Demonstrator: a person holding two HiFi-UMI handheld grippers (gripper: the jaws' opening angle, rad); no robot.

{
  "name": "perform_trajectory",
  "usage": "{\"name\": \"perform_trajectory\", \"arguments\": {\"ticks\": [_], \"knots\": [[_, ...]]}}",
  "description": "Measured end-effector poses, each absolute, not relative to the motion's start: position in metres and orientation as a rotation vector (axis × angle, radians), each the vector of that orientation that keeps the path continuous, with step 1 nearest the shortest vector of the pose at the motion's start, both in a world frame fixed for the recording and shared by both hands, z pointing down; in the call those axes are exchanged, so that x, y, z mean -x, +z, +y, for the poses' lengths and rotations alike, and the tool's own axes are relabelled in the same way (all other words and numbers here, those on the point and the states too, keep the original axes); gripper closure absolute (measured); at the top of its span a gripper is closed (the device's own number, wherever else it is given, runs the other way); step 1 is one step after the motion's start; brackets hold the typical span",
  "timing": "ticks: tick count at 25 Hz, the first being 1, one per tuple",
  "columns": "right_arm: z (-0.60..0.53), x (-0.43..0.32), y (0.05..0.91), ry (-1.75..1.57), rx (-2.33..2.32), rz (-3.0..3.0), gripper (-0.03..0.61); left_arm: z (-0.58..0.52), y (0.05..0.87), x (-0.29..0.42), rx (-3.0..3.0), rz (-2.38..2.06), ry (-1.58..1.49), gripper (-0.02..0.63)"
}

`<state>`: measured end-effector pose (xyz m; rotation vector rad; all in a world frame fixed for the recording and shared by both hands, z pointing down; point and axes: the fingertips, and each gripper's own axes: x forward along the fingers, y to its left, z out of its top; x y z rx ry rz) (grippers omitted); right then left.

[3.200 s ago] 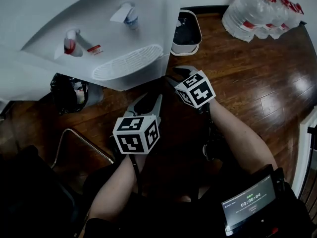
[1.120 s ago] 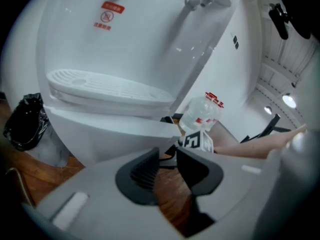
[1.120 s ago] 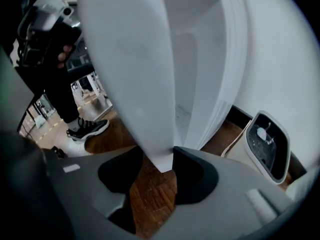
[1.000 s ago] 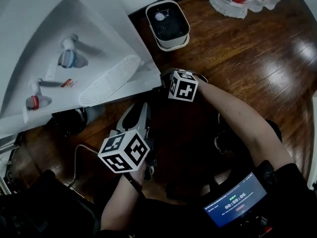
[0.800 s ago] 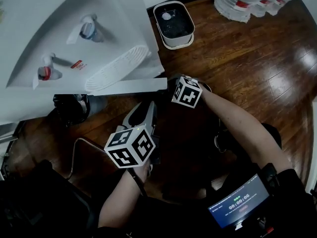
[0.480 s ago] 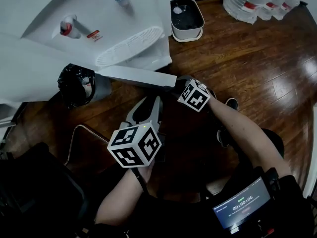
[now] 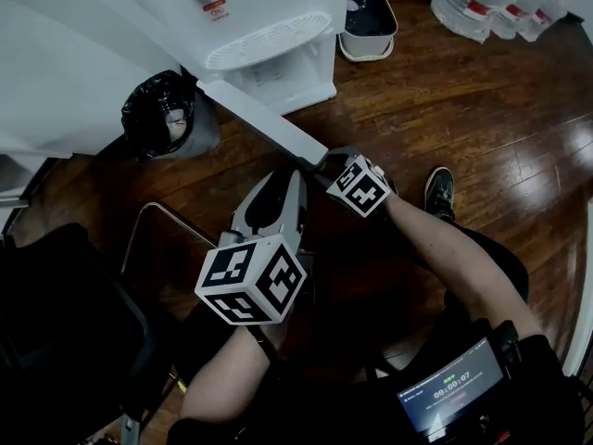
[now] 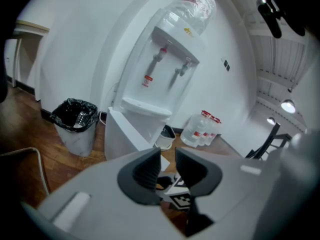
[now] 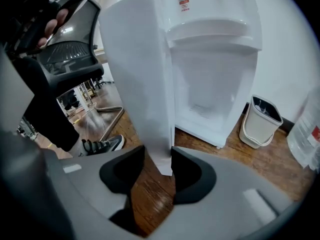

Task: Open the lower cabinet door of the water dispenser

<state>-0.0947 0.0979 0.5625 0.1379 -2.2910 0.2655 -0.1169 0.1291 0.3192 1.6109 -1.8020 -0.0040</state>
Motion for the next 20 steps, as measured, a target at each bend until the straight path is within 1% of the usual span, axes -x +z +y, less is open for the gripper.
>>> {"name": "perform_trajectory", "arguments": {"ticks": [5, 9, 16, 20], "knots": [[0.128, 0.109, 0.557, 0.357, -0.17, -2.327, 0.407, 0.162, 0.32, 0.122, -1.58, -1.845, -0.001, 0.499], [0.151, 0.122, 0.554, 0.359, -0.142, -2.343, 0.407, 0.183, 0.326, 0.122, -1.553, -1.85, -0.013, 0.499], [0.19, 0.152, 0.55, 0.379, -0.051, -2.374, 0.408, 0.202, 0.326, 0.121, -1.547, -1.86, -0.024, 0.5], [0.195, 0.155, 0.546, 0.409, -0.047, -2.396, 0.41, 0.207, 0.324, 0.123, -1.548, -1.881, -0.032, 0.5]]}}
